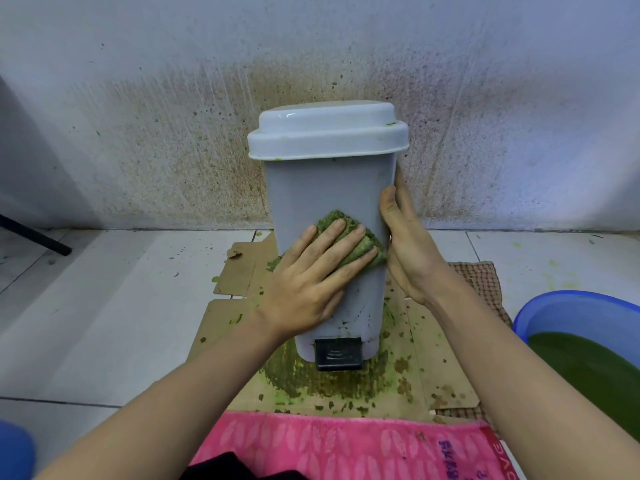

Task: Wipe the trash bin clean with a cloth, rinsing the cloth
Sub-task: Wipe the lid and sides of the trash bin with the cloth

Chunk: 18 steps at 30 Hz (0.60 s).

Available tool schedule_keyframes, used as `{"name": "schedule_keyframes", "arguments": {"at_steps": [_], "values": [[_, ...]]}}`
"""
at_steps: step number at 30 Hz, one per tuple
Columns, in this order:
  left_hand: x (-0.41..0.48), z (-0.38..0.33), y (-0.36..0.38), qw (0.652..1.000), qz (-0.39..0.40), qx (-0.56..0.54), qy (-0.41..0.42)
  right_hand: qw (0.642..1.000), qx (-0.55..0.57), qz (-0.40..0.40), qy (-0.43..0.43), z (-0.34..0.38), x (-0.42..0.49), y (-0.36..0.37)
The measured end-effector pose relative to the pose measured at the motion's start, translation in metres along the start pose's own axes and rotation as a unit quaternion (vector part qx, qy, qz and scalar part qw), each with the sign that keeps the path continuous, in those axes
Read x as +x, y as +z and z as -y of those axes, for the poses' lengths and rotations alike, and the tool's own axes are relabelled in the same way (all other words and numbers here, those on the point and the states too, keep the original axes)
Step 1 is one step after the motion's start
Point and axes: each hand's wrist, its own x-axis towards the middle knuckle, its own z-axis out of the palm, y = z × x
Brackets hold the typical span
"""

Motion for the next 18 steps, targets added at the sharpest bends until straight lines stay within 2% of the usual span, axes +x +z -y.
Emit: {"name": "schedule_keyframes", "arguments": {"at_steps": [4,8,13,18], "values": [[-0.020,-0.005,0.003,0.999,0.040,-0.011,0.026,0.999,-0.031,0.000,-0.012,0.001,-0.001,-0.003],[-0.020,-0.001,0.000,0.998,0.045,-0.030,0.025,0.993,-0.116,0.012,0.009,-0.016,-0.016,-0.009],[-0.032,0.000,0.000,0.996,0.053,-0.065,0.017,0.993,-0.116,-0.026,0.020,-0.030,-0.021,-0.004],[-0.059,-0.009,0.006,0.989,0.105,-0.074,0.072,0.996,-0.076,-0.035,0.030,-0.031,-0.022,-0.003]]}}
